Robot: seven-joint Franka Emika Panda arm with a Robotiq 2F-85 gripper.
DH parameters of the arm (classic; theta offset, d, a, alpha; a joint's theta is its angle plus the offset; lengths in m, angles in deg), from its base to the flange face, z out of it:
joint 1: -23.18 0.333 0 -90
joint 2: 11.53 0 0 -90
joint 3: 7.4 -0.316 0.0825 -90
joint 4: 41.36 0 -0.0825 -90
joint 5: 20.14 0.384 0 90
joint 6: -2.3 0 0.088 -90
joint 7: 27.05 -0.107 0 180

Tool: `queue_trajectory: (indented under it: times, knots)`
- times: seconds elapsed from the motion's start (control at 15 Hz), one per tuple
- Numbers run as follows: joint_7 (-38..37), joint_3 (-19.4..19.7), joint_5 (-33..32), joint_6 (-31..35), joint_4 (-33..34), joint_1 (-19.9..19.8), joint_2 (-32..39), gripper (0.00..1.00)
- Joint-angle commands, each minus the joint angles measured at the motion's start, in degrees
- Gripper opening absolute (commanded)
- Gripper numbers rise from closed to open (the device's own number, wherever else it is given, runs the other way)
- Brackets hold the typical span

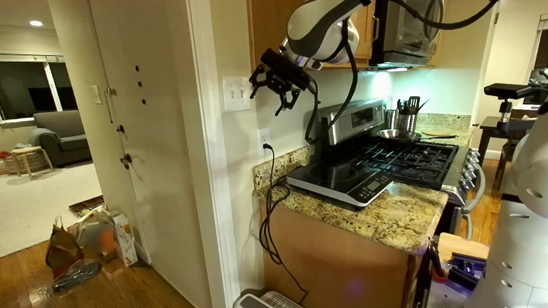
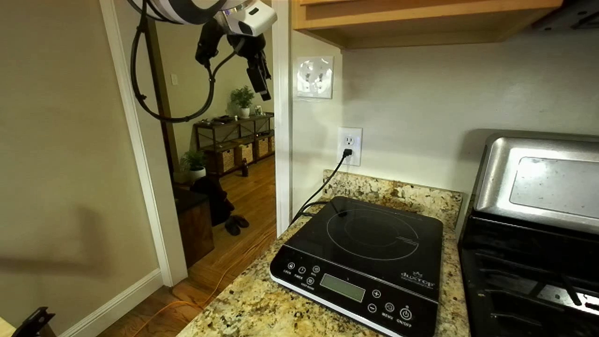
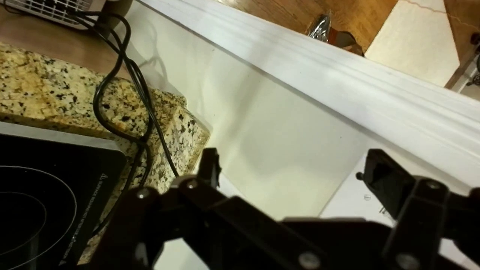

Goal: Turn off the switch on the left

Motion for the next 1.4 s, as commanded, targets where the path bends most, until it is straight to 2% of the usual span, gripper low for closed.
queue_trajectory:
  times: [0.0,0.27,0.53,0.93,1.33]
  knots:
    - [-9.4,-1.3,-4.0,7.0,0.9,-2.5,2.7,1.00]
    - [-20.4,-1.8,-11.4,12.0,3.3,-5.9,6.6,1.00]
    - [-30.6,-1.3,-16.9,11.1,6.9,-6.9,10.3,1.00]
    - [-30.9,-2.5,-10.8,12.6,12.2,-5.0,14.9,1.00]
    - [-30.9,-3.6,-10.6,13.6,15.7,-4.7,17.4,1.00]
